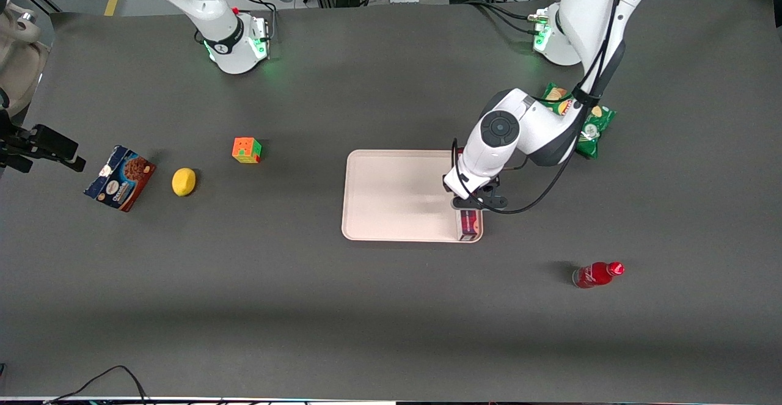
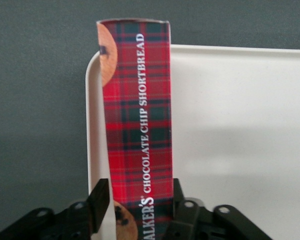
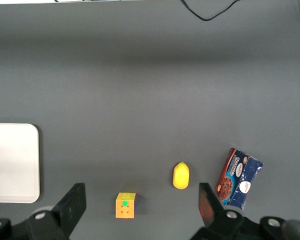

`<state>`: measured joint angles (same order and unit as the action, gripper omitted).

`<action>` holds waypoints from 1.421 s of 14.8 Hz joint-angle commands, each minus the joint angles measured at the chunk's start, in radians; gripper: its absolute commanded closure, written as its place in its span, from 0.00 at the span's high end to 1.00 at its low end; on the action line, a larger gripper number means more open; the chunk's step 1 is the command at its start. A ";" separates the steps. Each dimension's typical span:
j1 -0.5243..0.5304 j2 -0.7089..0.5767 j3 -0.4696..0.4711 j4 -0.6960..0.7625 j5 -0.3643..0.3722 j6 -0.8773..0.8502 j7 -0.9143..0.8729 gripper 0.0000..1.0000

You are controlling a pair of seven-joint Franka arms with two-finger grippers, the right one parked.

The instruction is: Place red cookie box on tray

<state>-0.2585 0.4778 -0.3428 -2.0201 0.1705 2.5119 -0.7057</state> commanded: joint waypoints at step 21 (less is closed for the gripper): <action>0.123 -0.390 0.390 0.463 -0.189 -0.886 0.702 1.00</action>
<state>-0.1373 0.1337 -0.0162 -1.6034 -0.0307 1.7217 -0.0919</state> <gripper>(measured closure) 0.000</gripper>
